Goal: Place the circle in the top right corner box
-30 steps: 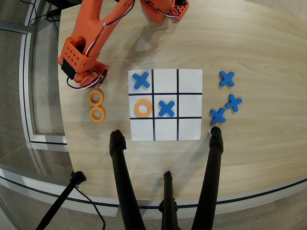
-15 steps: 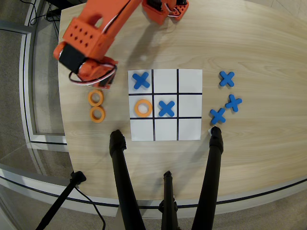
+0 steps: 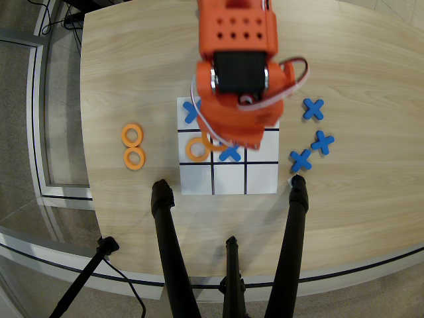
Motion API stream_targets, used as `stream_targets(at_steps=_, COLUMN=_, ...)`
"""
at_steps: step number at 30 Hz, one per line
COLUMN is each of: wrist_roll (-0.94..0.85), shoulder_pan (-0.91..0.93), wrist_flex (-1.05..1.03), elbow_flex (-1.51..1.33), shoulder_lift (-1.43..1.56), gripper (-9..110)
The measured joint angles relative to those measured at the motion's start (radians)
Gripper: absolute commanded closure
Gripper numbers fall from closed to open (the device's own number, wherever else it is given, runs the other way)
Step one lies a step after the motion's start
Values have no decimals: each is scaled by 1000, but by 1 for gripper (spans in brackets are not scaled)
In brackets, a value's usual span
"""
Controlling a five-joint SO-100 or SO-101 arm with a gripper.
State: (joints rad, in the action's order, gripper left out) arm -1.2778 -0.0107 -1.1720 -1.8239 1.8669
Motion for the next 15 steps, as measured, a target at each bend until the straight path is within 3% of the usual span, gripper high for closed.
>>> stream_targets(at_steps=15, wrist_roll=29, shoulder_pan=147, wrist_flex=67, elbow_flex=624, shoulder_lift=-718, gripper=102)
